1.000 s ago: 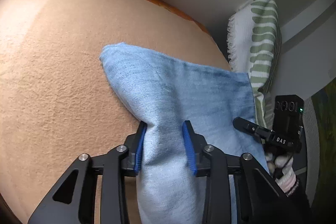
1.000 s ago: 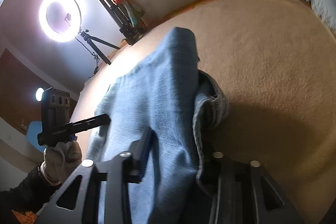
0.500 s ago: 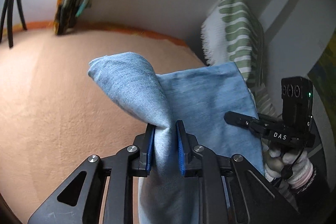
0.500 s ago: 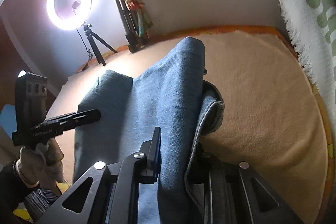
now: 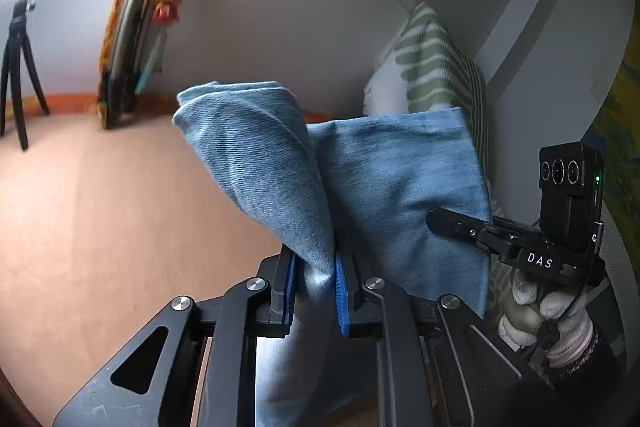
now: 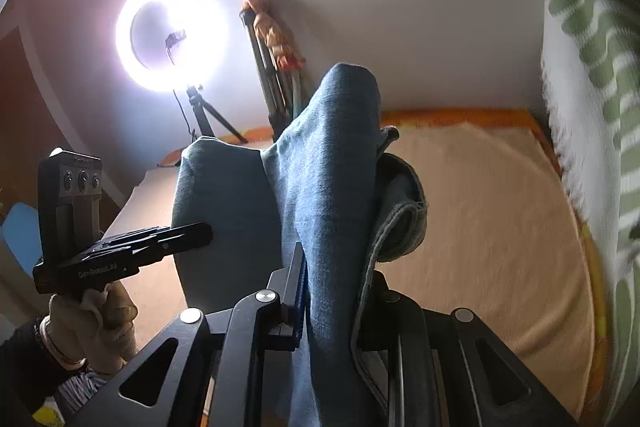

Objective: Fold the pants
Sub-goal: 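Lift the jeans with both tools and fold them once more, then open both tools and set the folded jeans down on the blanket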

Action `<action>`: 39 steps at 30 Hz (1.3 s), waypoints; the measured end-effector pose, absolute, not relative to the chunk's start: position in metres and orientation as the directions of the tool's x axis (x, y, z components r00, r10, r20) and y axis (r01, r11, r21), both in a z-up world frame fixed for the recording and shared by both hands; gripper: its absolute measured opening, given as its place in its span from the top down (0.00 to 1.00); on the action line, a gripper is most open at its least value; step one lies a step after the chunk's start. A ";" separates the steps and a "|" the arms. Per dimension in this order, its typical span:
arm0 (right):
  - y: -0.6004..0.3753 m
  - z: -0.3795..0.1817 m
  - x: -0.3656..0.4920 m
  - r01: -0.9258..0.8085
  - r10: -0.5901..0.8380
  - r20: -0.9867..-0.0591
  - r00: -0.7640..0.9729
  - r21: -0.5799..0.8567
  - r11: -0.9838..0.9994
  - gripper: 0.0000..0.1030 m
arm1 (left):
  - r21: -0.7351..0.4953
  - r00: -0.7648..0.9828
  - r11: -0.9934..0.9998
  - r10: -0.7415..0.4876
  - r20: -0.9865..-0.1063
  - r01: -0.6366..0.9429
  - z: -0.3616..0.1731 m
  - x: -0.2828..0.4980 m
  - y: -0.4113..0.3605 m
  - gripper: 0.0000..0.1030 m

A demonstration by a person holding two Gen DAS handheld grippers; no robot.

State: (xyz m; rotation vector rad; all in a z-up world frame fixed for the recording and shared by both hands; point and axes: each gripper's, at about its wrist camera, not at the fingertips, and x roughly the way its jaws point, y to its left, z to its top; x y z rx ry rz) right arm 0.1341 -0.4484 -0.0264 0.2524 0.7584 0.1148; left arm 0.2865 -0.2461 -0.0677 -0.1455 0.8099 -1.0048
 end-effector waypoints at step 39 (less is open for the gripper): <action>-0.556 -0.121 0.419 0.157 -0.059 -0.788 0.613 0.049 0.986 0.72 | -0.264 0.413 0.700 -0.637 -0.650 0.664 -0.129 0.493 -0.370 0.93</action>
